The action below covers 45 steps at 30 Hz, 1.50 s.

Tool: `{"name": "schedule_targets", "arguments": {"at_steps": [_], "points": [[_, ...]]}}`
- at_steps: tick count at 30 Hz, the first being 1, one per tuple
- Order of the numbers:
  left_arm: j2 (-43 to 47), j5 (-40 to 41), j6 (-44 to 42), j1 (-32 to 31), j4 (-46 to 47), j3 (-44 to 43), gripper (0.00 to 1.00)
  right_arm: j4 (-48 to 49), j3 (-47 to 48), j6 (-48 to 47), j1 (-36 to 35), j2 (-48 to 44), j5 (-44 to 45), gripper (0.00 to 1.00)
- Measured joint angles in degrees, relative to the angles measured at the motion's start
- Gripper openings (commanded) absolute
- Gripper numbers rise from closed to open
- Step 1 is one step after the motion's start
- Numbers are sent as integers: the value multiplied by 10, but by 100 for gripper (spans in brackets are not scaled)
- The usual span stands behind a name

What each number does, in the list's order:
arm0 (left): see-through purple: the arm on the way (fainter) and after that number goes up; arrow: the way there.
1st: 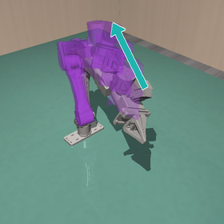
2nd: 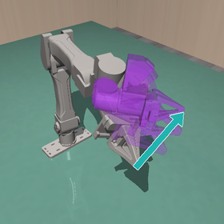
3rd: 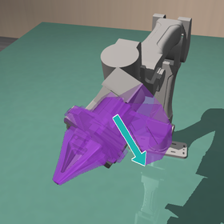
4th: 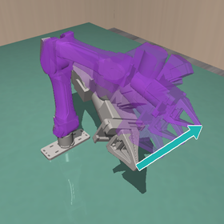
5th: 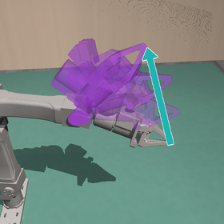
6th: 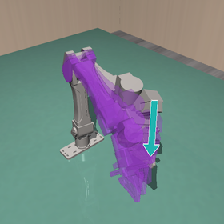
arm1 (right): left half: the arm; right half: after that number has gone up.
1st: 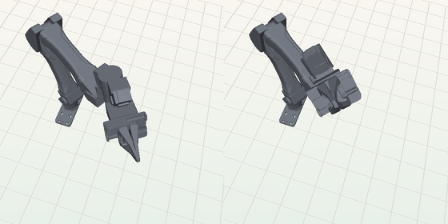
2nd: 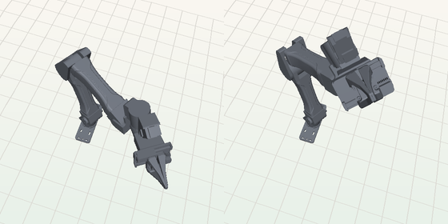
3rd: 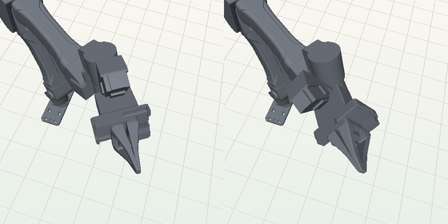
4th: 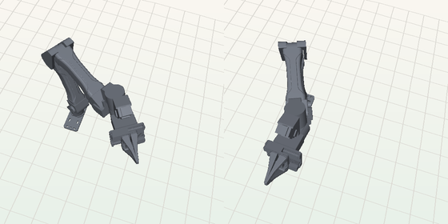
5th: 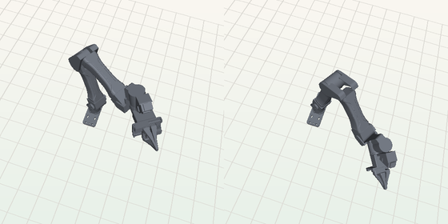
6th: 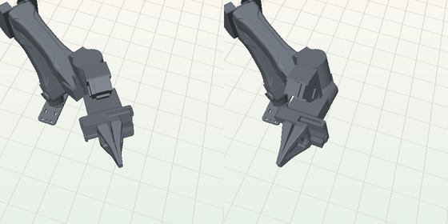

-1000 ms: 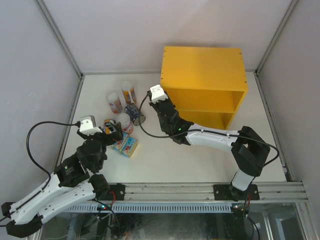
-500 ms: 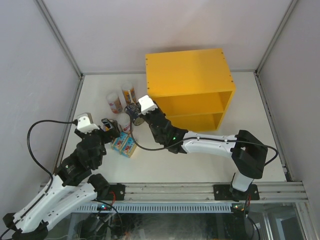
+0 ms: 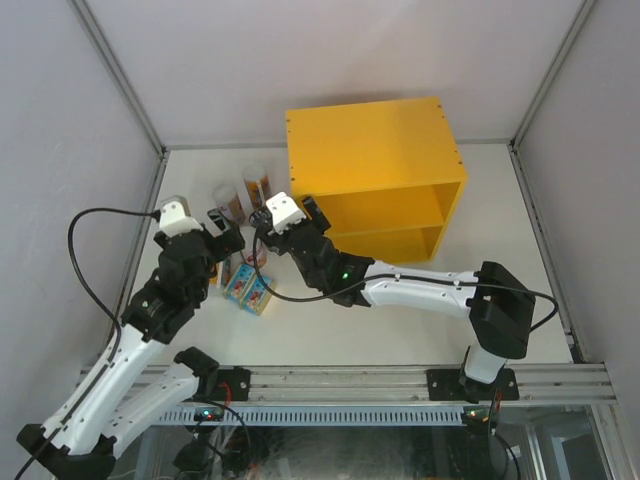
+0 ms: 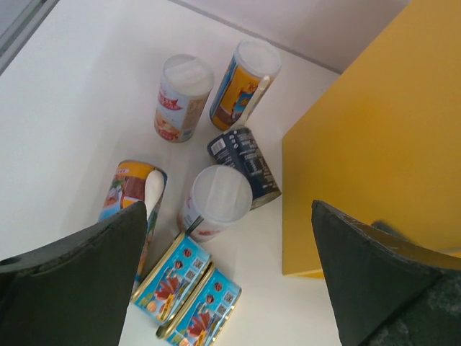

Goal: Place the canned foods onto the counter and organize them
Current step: Move the counter to the center of the board.

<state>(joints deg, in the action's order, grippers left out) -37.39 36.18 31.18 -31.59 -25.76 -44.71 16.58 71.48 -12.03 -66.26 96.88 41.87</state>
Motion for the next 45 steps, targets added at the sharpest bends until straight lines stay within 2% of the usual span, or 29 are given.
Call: {"name": "schedule_targets", "arguments": {"at_steps": [9, 19, 24, 31, 45], "points": [[-151, -97, -1, 94, 16, -121, 99, -125, 2, 67, -3, -49, 1, 81], [-348, -189, -40, 158, -37, -277, 99, -229, 1, 140, -36, -141, 0, 80], [-436, -215, -77, 173, -78, -347, 99, -275, -5, 161, -77, -174, 0, 80], [-524, -247, -109, 191, -102, -399, 99, -323, -41, 184, -109, -249, 10, 80], [-638, -290, -146, 195, -63, -464, 99, -375, -71, 189, -103, -323, 43, 80]]}}
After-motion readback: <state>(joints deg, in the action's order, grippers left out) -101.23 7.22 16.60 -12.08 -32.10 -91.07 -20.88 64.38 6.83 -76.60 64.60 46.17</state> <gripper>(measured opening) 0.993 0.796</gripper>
